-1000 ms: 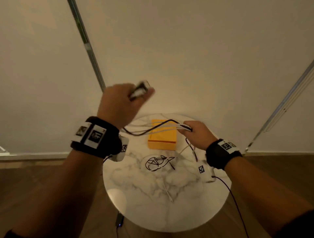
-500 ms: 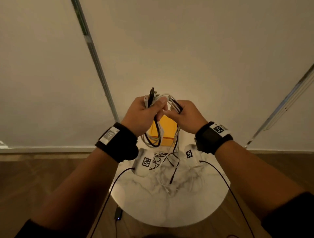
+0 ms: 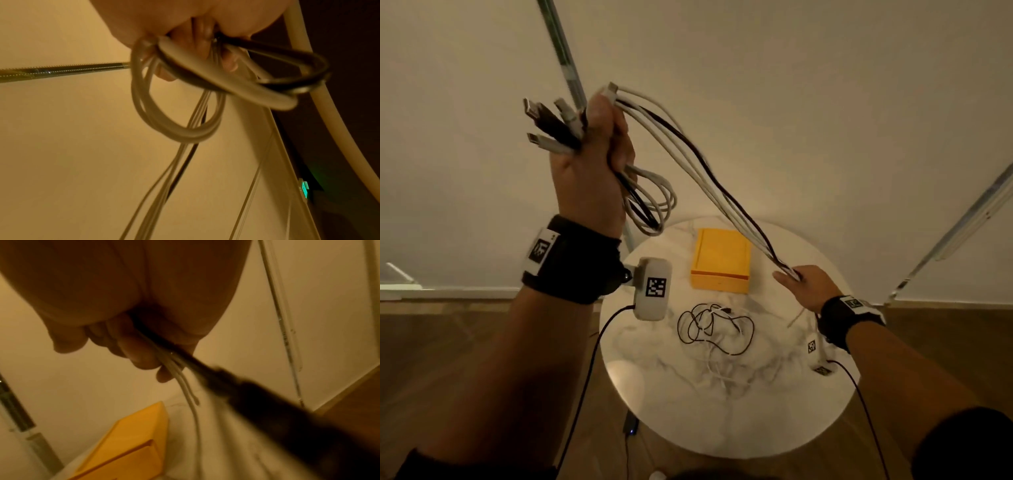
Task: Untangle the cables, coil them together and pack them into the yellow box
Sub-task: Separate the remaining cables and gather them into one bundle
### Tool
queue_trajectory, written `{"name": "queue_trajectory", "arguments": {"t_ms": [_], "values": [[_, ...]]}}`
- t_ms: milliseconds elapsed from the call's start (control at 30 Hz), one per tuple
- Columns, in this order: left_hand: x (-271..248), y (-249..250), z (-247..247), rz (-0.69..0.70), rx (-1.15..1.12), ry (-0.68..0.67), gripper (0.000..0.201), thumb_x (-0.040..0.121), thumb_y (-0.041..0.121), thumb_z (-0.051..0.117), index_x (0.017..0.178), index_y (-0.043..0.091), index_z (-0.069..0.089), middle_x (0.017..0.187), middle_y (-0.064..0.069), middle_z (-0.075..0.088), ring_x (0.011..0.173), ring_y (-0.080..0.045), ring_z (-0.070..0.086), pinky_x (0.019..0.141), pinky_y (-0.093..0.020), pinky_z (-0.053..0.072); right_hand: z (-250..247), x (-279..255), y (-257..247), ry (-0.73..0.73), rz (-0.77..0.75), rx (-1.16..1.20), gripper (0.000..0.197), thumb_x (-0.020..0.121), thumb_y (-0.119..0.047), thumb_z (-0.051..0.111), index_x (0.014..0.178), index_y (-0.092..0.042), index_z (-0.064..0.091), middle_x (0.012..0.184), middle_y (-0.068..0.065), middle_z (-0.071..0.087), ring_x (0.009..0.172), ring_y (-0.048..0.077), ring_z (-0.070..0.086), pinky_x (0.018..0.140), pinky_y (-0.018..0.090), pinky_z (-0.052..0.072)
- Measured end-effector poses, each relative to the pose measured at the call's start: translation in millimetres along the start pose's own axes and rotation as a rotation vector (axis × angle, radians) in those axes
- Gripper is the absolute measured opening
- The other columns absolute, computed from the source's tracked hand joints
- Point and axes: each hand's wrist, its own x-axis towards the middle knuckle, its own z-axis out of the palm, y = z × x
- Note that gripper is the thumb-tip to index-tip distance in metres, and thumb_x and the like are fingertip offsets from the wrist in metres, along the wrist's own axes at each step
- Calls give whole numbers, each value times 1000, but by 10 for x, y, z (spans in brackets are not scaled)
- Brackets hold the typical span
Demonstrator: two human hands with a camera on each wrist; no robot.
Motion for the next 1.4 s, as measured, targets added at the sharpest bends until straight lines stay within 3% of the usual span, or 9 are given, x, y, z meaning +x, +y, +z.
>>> {"name": "queue_trajectory", "arguments": {"t_ms": [300, 433, 533, 700, 967, 1067, 1167, 1333, 1400], "values": [[24, -176, -6, 93, 205, -24, 34, 108, 30, 48, 76, 25, 60, 55, 4, 42, 47, -15, 30, 47, -39, 13, -166, 21, 471, 6, 209, -235, 53, 98, -51, 55, 59, -18, 43, 58, 3, 45, 55, 21, 43, 52, 33, 27], [-67, -449, -101, 111, 541, -61, 35, 108, 28, 50, 80, 11, 63, 56, -2, 49, 47, -11, 42, 48, -27, 33, -110, 178, 523, 61, 249, -220, 37, 96, -43, 61, 78, -14, 48, 76, 6, 54, 71, 29, 51, 65, 35, 39], [-103, -700, -293, 18, 770, -60, 36, 106, 30, 54, 85, 6, 69, 56, -3, 55, 48, -7, 49, 52, -22, 40, -55, 272, 568, 50, 329, -197, 25, 98, -37, 55, 101, -14, 44, 81, 5, 53, 78, 33, 57, 76, 43, 49], [-237, -1080, -621, -197, 1103, -206, 25, 101, 27, 59, 78, 25, 70, 56, 5, 65, 50, -2, 57, 58, -24, 41, 149, 383, 682, -24, 379, -339, 24, 99, -28, 44, 119, -14, 44, 98, 12, 64, 88, 37, 62, 94, 48, 44], [-396, -1375, -916, -417, 1120, -162, 24, 102, 31, 60, 85, 22, 74, 58, 2, 67, 47, -2, 56, 55, -21, 43, 478, 487, 816, -106, 453, -501, 43, 92, -31, 53, 131, -16, 44, 130, 16, 55, 120, 38, 51, 110, 54, 31], [-404, -1499, -1003, -490, 1120, -149, 24, 101, 33, 60, 85, 24, 74, 60, 7, 71, 48, 0, 58, 55, -21, 44, 584, 413, 836, -89, 354, -670, 63, 78, -41, 66, 133, -24, 41, 132, 12, 47, 125, 36, 44, 112, 59, 20], [-426, -1643, -1056, -570, 1143, -189, 22, 101, 34, 61, 87, 24, 74, 61, 12, 73, 48, 2, 58, 50, -13, 41, 807, 164, 809, -91, 37, -780, 54, 77, -39, 62, 127, -27, 49, 124, 8, 49, 113, 32, 47, 100, 50, 35], [-487, -1738, -1061, -634, 1165, -243, 20, 99, 36, 64, 89, 23, 76, 65, 12, 75, 58, -6, 64, 58, -24, 46, 1375, -424, 917, -566, -248, -829, 41, 95, -25, 50, 135, -35, 50, 127, 4, 52, 117, 29, 53, 102, 43, 34], [-486, -1723, -1055, -654, 1192, -281, 24, 98, 43, 64, 87, 24, 76, 66, 11, 76, 60, -9, 65, 57, -24, 48, 1475, -524, 954, -499, -294, -843, 37, 82, -28, 72, 117, -34, 62, 103, 5, 63, 89, 29, 65, 83, 42, 51]]}}
